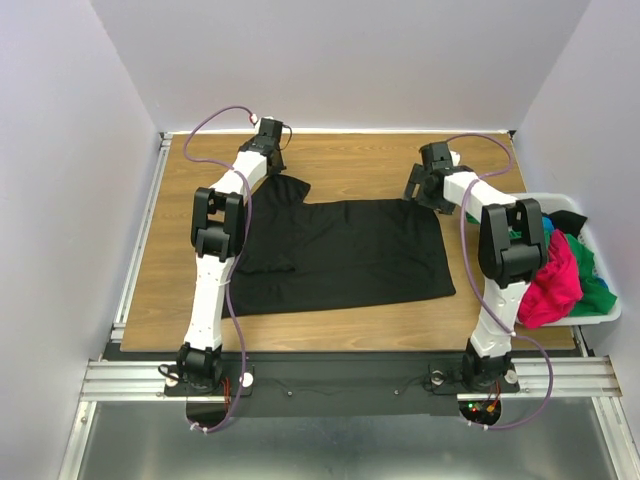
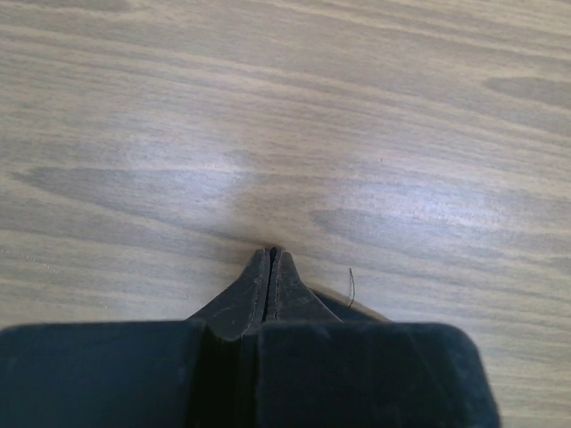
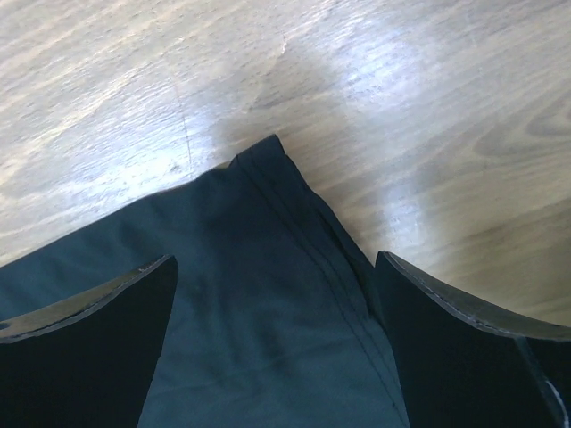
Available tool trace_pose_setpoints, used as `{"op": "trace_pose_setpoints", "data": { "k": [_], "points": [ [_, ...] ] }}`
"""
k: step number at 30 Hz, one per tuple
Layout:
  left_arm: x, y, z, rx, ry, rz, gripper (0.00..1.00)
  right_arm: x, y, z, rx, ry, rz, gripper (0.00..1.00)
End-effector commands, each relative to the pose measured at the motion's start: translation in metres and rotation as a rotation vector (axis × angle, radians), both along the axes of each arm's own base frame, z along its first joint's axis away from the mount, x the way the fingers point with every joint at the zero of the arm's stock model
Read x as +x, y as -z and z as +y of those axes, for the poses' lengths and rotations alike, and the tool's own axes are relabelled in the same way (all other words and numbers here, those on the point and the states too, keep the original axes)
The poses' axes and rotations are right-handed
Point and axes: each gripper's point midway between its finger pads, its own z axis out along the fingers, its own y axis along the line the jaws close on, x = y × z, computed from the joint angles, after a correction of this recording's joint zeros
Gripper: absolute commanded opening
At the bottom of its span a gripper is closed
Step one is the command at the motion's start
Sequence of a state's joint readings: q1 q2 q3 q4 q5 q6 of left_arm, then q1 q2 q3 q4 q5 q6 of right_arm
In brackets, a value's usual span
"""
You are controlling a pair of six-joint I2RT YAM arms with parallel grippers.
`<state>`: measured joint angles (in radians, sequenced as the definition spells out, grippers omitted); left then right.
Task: Fold and stack the t-shirts
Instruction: Fold the tshirt
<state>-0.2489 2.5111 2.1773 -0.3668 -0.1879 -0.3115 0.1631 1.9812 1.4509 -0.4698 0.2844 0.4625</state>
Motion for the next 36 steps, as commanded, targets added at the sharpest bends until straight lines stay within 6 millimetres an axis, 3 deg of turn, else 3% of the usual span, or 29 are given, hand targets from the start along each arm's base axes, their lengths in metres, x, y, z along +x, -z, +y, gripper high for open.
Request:
{"op": "trace_pose_setpoints", "data": {
  "k": [1, 8, 20, 32, 36],
  "points": [
    [-0.004, -0.042, -0.003, -0.005, 0.036, -0.053, 0.00, 0.021, -0.012, -0.002, -0.022, 0.003, -0.047, 0.96],
    [-0.008, -0.038, -0.002, 0.015, 0.048, -0.043, 0.00, 0.050, -0.007, -0.003, -0.056, -0.001, -0.066, 0.93],
    [-0.009, -0.042, -0.003, 0.014, 0.060, -0.046, 0.00, 0.044, 0.025, -0.005, -0.067, 0.008, -0.002, 0.87],
    [-0.012, -0.049, -0.002, 0.023, 0.070, -0.059, 0.00, 0.046, 0.026, -0.011, -0.105, 0.018, -0.003, 0.44],
    [-0.013, -0.051, -0.001, 0.030, 0.072, -0.063, 0.00, 0.044, 0.030, -0.014, -0.121, 0.016, 0.010, 0.41]
  ]
}}
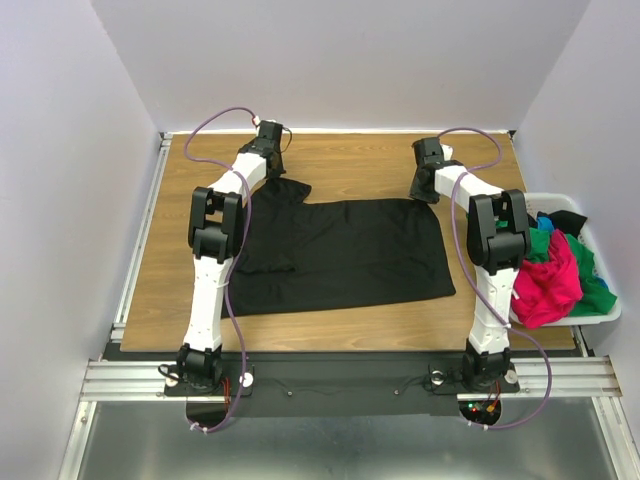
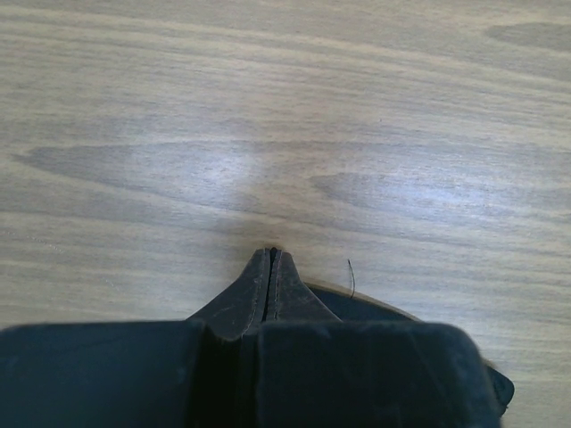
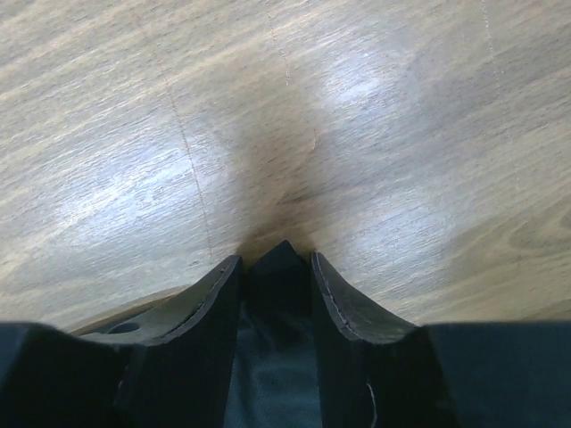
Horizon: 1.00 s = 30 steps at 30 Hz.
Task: Fold and stack the t-shirts
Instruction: Fold the tshirt
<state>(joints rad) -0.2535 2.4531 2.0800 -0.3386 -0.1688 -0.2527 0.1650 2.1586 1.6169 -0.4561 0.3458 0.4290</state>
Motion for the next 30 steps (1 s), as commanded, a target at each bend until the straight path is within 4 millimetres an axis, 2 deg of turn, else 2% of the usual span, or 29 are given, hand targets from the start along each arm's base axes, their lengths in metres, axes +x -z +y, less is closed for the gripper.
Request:
{"op": "trace_pose_setpoints", "data": {
  "k": [1, 4, 5, 6, 9, 10, 11, 12, 16, 17, 19, 20, 21, 22, 23, 24, 26, 27, 28, 29, 30],
  "points": [
    [0.001, -0.052, 0.000, -0.002, 0.017, -0.081, 0.00, 0.004, 0.008, -0.010, -0.053, 0.005, 0.016, 0.41],
    [0.000, -0.054, 0.000, -0.002, 0.017, -0.083, 0.00, 0.005, 0.011, -0.009, -0.058, -0.007, 0.023, 0.40],
    [-0.001, -0.058, 0.000, -0.006, 0.019, -0.088, 0.00, 0.005, 0.011, -0.010, -0.060, -0.011, 0.025, 0.36],
    [-0.002, -0.060, -0.001, -0.007, 0.023, -0.091, 0.00, 0.005, 0.010, -0.009, -0.059, -0.015, 0.023, 0.21],
    [-0.006, -0.075, -0.002, -0.019, 0.035, -0.120, 0.00, 0.007, 0.005, -0.007, -0.055, -0.041, 0.018, 0.03],
    [-0.006, -0.080, -0.003, -0.023, 0.049, -0.134, 0.00, 0.008, 0.004, -0.006, -0.054, -0.053, 0.017, 0.01],
    [-0.010, -0.076, -0.003, -0.023, 0.055, -0.131, 0.00, 0.008, 0.002, -0.004, -0.052, -0.069, 0.018, 0.01],
    [-0.009, -0.087, -0.003, -0.029, 0.056, -0.160, 0.00, 0.008, 0.001, -0.005, -0.055, -0.068, 0.014, 0.00],
    [-0.013, -0.092, -0.009, -0.048, 0.080, -0.162, 0.00, 0.007, -0.006, -0.005, -0.054, -0.084, 0.005, 0.00],
    [-0.017, -0.088, -0.009, -0.045, 0.082, -0.152, 0.00, 0.008, -0.012, -0.003, -0.048, -0.092, -0.012, 0.00],
    [-0.021, -0.094, -0.009, -0.049, 0.074, -0.163, 0.00, 0.005, -0.015, -0.004, -0.046, -0.092, -0.019, 0.00],
    [-0.027, -0.087, -0.008, -0.045, 0.075, -0.147, 0.00, 0.006, -0.024, -0.002, -0.038, -0.099, -0.041, 0.00],
    [-0.027, -0.096, -0.008, -0.055, 0.075, -0.175, 0.00, 0.005, -0.027, -0.002, -0.035, -0.097, -0.049, 0.01],
    [-0.030, -0.097, -0.008, -0.065, 0.071, -0.177, 0.00, 0.000, -0.025, 0.000, -0.024, -0.105, -0.042, 0.00],
    [-0.037, -0.088, -0.009, -0.074, 0.079, -0.159, 0.00, -0.001, -0.027, 0.002, -0.014, -0.110, -0.049, 0.00],
    [-0.039, -0.098, -0.011, -0.089, 0.081, -0.178, 0.00, -0.003, -0.034, 0.004, -0.004, -0.116, -0.060, 0.00],
    [-0.050, -0.098, -0.013, -0.111, 0.080, -0.182, 0.00, -0.011, -0.032, 0.006, 0.011, -0.120, -0.054, 0.00],
    [-0.056, -0.088, -0.012, -0.111, 0.074, -0.158, 0.00, -0.012, -0.033, 0.006, 0.015, -0.123, -0.055, 0.00],
    [-0.058, -0.098, -0.013, -0.125, 0.074, -0.183, 0.00, -0.014, -0.038, 0.006, 0.018, -0.123, -0.064, 0.00],
    [-0.068, -0.088, -0.014, -0.135, 0.074, -0.161, 0.00, -0.018, -0.035, 0.007, 0.023, -0.121, -0.059, 0.00],
    [-0.071, -0.098, -0.015, -0.146, 0.075, -0.181, 0.00, -0.020, -0.036, 0.007, 0.026, -0.122, -0.060, 0.00]
  ]
}}
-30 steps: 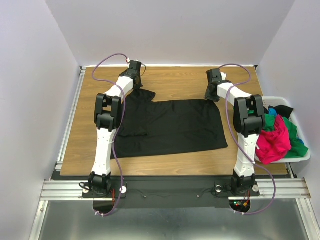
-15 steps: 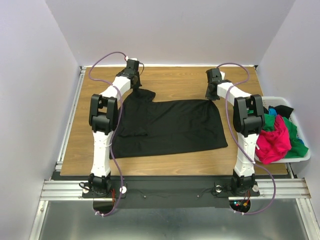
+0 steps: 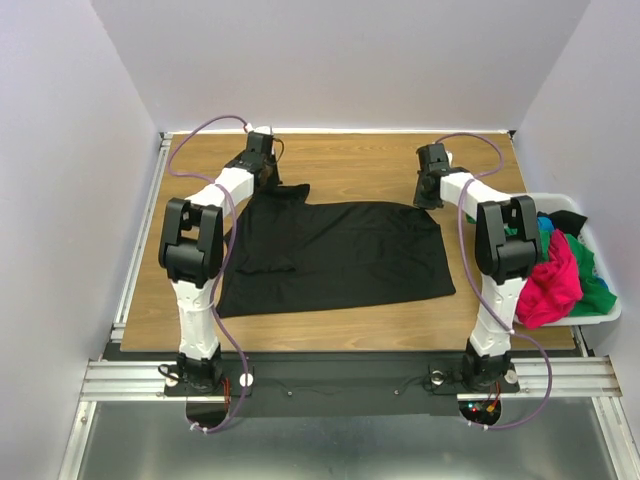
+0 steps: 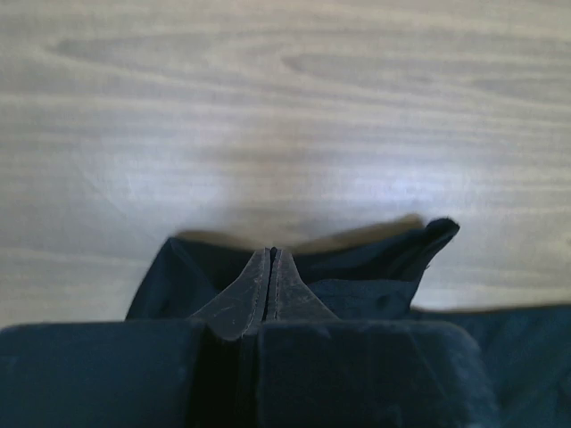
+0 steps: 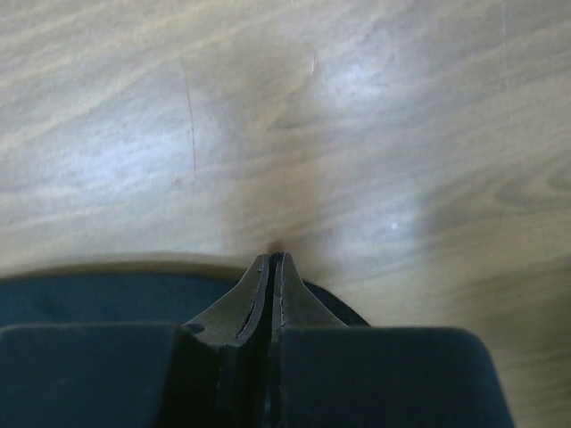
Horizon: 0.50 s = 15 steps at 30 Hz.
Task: Fold and stack the t-shirts
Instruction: Fold the tshirt
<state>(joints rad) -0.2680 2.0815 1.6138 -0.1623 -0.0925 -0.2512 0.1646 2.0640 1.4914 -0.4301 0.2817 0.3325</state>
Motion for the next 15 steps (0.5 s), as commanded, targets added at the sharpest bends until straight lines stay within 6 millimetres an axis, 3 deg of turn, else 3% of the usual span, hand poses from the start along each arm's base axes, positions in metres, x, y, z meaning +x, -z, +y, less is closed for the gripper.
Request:
{"op": "trace_pose_setpoints", "data": {
  "k": [1, 10, 11, 12, 15],
  "points": [
    [-0.011, -0.047, -0.010, -0.083, 0.002, -0.110, 0.00, 0.005, -0.035, 0.004, 0.039, -0.011, -0.096, 0.00],
    [-0.075, -0.049, 0.003, -0.136, -0.071, -0.110, 0.00, -0.011, -0.043, 0.009, 0.082, -0.023, -0.110, 0.00],
    [-0.086, -0.040, 0.003, -0.141, -0.075, -0.088, 0.00, -0.014, -0.042, 0.011, 0.088, -0.027, -0.109, 0.00],
    [-0.091, -0.049, 0.003, -0.151, -0.077, -0.110, 0.00, -0.016, -0.042, 0.011, 0.089, -0.024, -0.108, 0.00],
    [-0.114, -0.047, 0.004, -0.159, -0.089, -0.107, 0.00, -0.022, -0.045, 0.008, 0.089, -0.019, -0.114, 0.01]
  ]
}}
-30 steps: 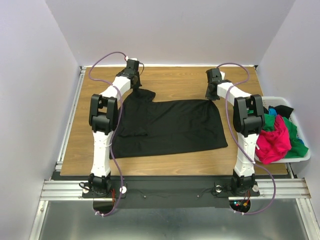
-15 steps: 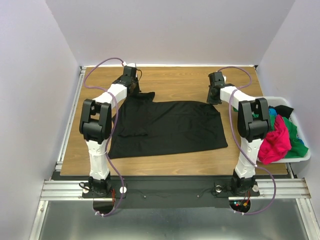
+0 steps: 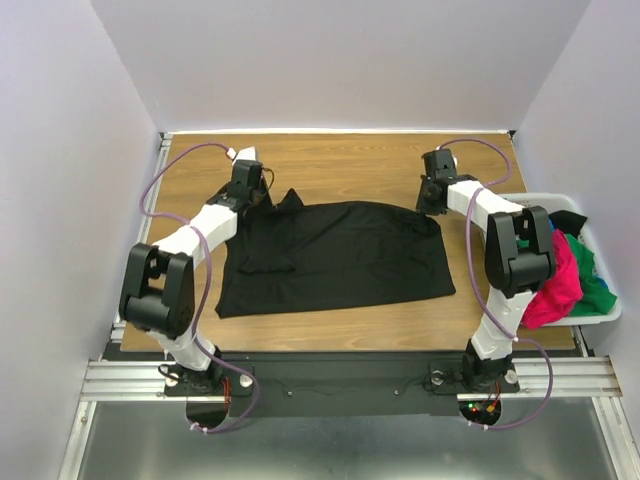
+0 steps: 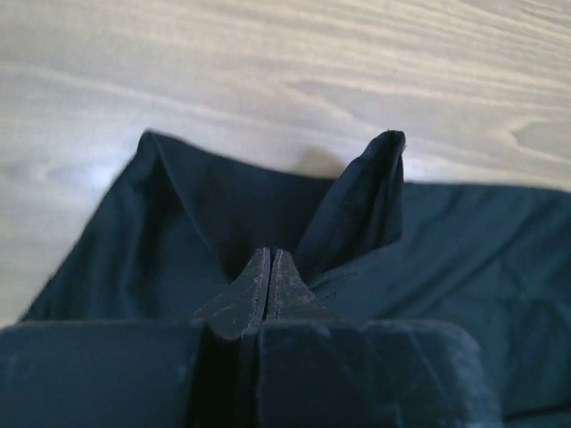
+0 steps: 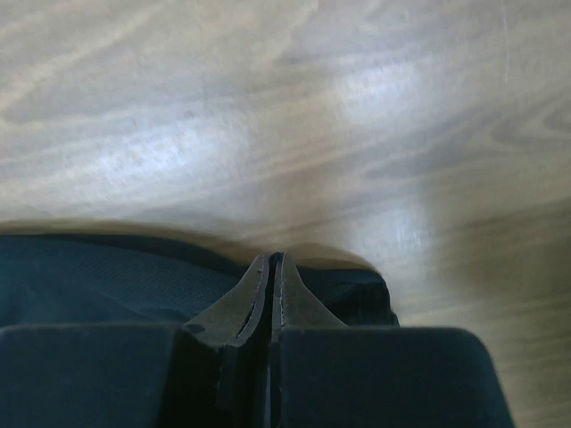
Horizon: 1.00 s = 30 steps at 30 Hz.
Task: Fold and stack the t-shirts
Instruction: Fold the tshirt
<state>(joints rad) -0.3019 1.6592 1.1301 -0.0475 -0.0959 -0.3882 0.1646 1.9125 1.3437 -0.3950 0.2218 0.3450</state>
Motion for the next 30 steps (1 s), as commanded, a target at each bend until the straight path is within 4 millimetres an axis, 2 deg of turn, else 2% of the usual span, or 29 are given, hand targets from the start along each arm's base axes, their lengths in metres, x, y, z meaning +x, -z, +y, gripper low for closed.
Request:
{"op": "trace_pose_setpoints", "data": {
  "k": [1, 5, 6, 11, 12, 14, 15, 16, 20, 24, 30],
  "points": [
    [-0.021, -0.018, -0.003, -0.046, -0.035, -0.062, 0.00, 0.004, -0.026, 0.003, 0.030, 0.001, -0.080, 0.00],
    [-0.044, -0.010, 0.000, -0.062, -0.052, -0.044, 0.00, -0.003, -0.028, 0.003, 0.036, -0.005, -0.080, 0.00],
    [-0.053, -0.001, 0.003, -0.058, -0.057, -0.026, 0.00, -0.006, -0.026, 0.002, 0.033, -0.002, -0.075, 0.00],
    [-0.081, -0.003, 0.005, -0.107, -0.083, -0.036, 0.00, -0.015, -0.030, 0.002, 0.040, -0.004, -0.077, 0.00],
    [-0.091, 0.005, 0.007, -0.105, -0.087, -0.020, 0.00, -0.017, -0.031, 0.001, 0.039, -0.003, -0.079, 0.01],
    [-0.101, -0.002, 0.006, -0.140, -0.100, -0.041, 0.00, -0.020, -0.029, 0.000, 0.038, -0.002, -0.075, 0.00],
    [-0.110, 0.006, 0.008, -0.142, -0.107, -0.024, 0.00, -0.021, -0.030, 0.002, 0.040, -0.011, -0.075, 0.01],
    [-0.116, 0.003, 0.009, -0.159, -0.116, -0.031, 0.00, -0.023, -0.027, 0.001, 0.037, -0.009, -0.068, 0.00],
    [-0.137, 0.011, 0.011, -0.162, -0.135, -0.009, 0.00, -0.027, -0.027, -0.005, 0.012, 0.003, -0.066, 0.00],
    [-0.148, 0.011, 0.013, -0.168, -0.146, -0.001, 0.00, -0.028, -0.029, -0.005, 0.013, 0.009, -0.071, 0.00],
    [-0.160, -0.003, 0.017, -0.189, -0.166, -0.016, 0.00, -0.030, -0.037, -0.007, 0.010, 0.010, -0.092, 0.00]
  ]
}}
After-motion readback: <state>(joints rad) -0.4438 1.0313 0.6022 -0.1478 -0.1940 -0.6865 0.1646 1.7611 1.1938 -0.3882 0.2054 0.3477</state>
